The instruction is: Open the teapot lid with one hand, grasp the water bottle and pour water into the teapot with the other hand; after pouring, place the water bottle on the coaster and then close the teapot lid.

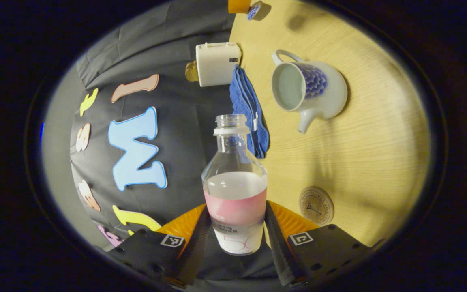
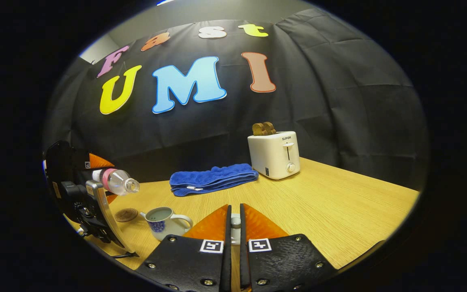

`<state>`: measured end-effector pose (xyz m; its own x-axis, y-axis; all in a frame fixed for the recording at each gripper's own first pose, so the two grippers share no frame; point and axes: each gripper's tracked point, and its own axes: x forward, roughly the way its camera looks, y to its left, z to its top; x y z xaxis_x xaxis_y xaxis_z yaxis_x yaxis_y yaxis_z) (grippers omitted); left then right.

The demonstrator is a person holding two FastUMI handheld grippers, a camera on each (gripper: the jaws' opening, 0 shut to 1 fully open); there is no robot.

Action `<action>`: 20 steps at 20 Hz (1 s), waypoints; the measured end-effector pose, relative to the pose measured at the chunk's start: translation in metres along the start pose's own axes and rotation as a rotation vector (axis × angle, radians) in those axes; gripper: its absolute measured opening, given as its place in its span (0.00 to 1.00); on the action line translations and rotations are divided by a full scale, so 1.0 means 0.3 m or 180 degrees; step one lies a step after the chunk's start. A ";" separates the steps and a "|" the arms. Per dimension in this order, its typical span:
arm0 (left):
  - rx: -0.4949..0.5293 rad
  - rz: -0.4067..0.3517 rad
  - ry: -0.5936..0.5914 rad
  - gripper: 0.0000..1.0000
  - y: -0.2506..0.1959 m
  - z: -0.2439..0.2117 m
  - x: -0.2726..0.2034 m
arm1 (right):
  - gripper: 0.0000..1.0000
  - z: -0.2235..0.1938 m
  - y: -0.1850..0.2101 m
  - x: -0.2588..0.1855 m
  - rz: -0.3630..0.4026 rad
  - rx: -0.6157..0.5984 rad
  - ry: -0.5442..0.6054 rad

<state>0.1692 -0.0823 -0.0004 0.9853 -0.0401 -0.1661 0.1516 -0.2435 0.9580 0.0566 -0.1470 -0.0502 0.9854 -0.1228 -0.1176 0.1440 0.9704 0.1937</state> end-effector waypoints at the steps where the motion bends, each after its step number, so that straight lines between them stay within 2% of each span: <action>1: 0.0067 0.0002 -0.0003 0.84 0.004 0.001 0.000 | 0.08 0.003 0.001 -0.001 0.0006 0.0005 -0.0004; 9: 0.0395 0.0045 -0.0032 0.84 0.045 0.028 0.002 | 0.08 0.010 0.002 -0.005 0.0026 0.0042 -0.0022; 20: 0.0653 0.0112 0.0013 0.84 0.080 0.028 0.000 | 0.08 0.017 0.004 -0.014 0.0050 0.0087 -0.0039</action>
<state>0.1723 -0.0962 0.0207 0.9901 -0.0482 -0.1321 0.0984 -0.4344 0.8954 0.0530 -0.1465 -0.0444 0.9886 -0.1103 -0.1024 0.1308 0.9662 0.2221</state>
